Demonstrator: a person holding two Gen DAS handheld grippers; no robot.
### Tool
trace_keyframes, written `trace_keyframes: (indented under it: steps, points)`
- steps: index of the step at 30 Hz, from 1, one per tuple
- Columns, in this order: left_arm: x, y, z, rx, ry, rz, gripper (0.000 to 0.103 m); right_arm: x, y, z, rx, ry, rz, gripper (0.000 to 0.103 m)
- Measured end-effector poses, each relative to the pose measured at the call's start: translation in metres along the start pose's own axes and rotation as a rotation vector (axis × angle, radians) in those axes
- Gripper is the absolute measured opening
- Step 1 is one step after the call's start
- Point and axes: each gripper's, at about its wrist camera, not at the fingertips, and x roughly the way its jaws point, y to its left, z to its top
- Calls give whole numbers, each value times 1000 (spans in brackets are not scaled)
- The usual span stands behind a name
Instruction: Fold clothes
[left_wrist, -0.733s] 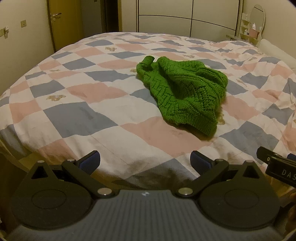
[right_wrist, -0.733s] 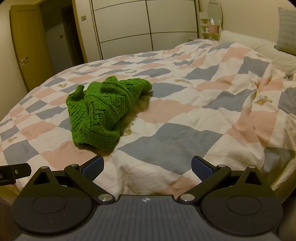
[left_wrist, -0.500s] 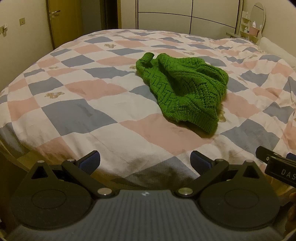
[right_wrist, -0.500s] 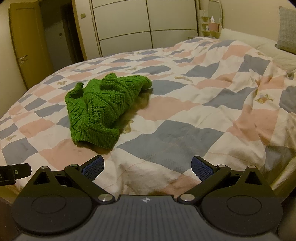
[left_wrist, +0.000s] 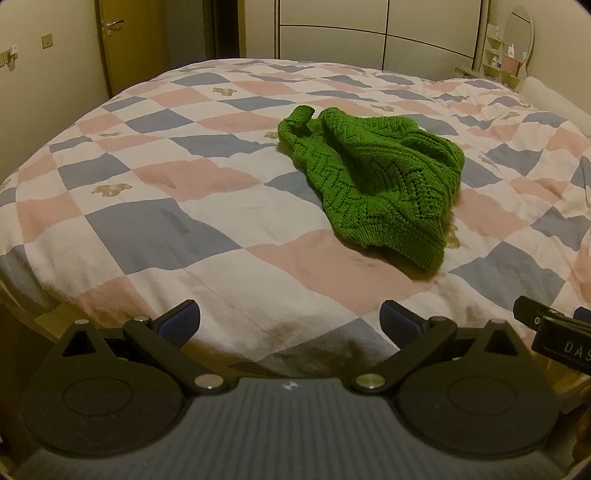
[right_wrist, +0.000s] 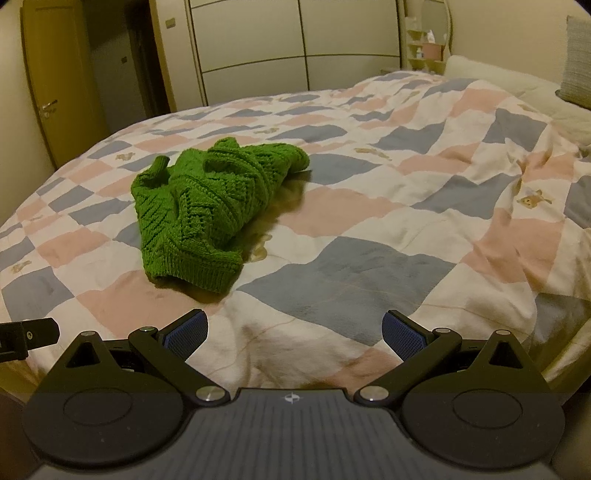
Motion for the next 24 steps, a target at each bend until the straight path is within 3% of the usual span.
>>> trace_keyframes:
  steps: [24]
  points:
    - [22,4,-1,-14,41,-18,102,15,-4,8,22,28,-7,103]
